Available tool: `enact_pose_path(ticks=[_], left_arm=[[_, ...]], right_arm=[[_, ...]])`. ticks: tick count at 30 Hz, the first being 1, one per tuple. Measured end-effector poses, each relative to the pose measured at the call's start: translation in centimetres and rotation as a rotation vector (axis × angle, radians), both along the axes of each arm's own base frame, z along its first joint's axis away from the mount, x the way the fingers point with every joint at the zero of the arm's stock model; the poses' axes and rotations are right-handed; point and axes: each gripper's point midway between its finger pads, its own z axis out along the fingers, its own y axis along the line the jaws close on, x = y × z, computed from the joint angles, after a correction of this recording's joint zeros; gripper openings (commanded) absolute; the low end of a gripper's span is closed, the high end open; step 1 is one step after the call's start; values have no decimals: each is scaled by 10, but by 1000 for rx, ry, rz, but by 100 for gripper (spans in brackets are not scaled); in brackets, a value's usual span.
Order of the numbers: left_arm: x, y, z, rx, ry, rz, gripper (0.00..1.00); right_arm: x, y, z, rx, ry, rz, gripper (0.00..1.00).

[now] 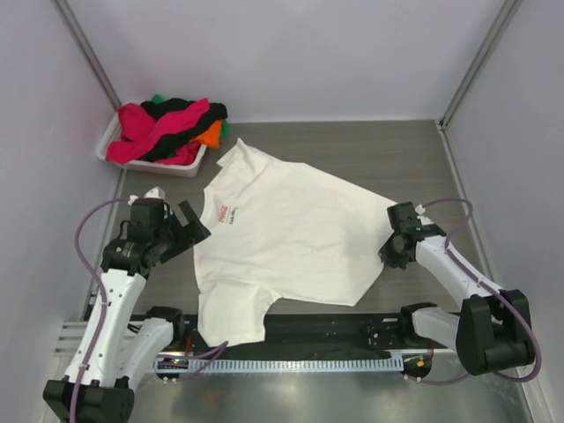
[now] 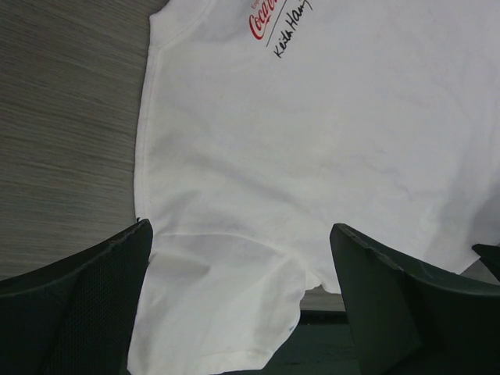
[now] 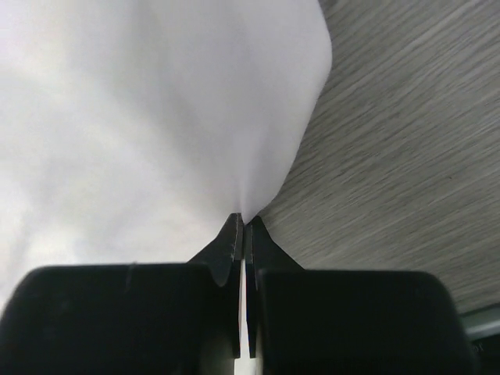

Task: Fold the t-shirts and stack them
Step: Flatten the tshirt out

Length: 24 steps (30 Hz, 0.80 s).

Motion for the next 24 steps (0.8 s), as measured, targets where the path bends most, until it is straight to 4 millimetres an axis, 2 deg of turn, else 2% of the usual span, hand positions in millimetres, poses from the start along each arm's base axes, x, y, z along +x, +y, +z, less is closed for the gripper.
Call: enact_pose_path(ticks=[1,3,4,6,7,8,9,11,13,15,19,24], left_arm=[[0,0,0,0,0,-1,96],[0,0,0,0,-3,-1,96],[0,0,-1,0,-3,-1,96],[-1,0,-1,1,-3,-2,96],[-1,0,-1,0,-2,-2,96],[0,0,-1,0,-4,-2,96],[0,0,-1,-1,-4,-3,96],[0,0,-1,-2,-4,-4,96],[0,-1,-1,-1,-4,-6,96],[0,0,-1,2,-5,-9,96],[-1,-1,0,1,-7,-13,96],[-1,-1,0,0,-7,-16,96]], right_arm=[[2,1,6,-2,-1,7,1],[15,9,31,-9,-14,41,1],[28,15,45,-19,-29,65,1],[64,36,78,-33,-62,127,1],[88,49,90,-35,-87,157,31],[110,62,99,-35,-99,182,50],[133,77,104,-41,-94,215,62],[175,101,105,-56,-102,276,76],[198,114,97,-82,-96,322,82],[194,110,86,-122,-52,349,82],[162,76,84,-165,-2,332,77],[105,19,91,-119,-47,204,52]])
